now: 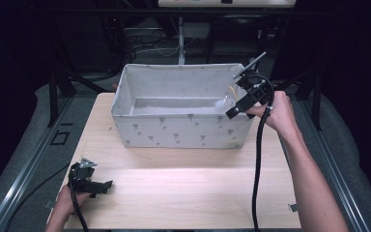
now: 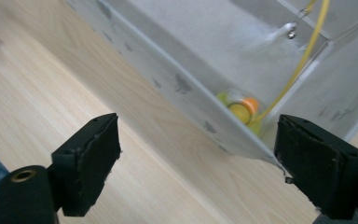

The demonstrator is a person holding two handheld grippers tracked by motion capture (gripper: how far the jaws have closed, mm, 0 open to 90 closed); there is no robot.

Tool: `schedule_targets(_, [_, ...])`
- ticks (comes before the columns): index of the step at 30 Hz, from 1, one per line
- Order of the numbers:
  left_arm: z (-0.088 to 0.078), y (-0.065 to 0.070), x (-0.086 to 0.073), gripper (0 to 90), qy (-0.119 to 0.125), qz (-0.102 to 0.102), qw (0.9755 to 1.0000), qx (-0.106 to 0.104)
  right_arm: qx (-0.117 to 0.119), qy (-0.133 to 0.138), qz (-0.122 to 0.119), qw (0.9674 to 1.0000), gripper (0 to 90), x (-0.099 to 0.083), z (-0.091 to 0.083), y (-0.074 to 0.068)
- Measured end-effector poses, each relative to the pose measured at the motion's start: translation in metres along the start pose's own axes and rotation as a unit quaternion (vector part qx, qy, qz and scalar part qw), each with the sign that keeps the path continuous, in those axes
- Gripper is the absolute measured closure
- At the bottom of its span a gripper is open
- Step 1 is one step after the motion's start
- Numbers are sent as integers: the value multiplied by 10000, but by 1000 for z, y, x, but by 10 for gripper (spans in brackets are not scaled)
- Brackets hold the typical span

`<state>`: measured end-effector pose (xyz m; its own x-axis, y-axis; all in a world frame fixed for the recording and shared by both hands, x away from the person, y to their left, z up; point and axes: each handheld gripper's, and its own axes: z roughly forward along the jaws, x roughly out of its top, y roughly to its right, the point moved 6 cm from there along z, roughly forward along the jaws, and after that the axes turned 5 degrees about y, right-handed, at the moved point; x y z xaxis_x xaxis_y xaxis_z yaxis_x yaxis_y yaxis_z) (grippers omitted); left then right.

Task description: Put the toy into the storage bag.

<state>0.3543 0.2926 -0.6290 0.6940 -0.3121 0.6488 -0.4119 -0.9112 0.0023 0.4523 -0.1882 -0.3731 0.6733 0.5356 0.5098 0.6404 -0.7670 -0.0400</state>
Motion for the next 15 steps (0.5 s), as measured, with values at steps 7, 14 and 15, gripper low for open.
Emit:
schedule_targets(7, [0,0,0,0,7,12,10000,7,60,153,-255,9995,52,-12,0,-25])
schedule_targets(14, [0,0,0,0,4,3,10000,11,104,187,-527,9984,42,-26,4,-47])
schedule_targets(15, [0,0,0,0,5,18,10000,9,122,218,-543,9982,38,-28,6,-50])
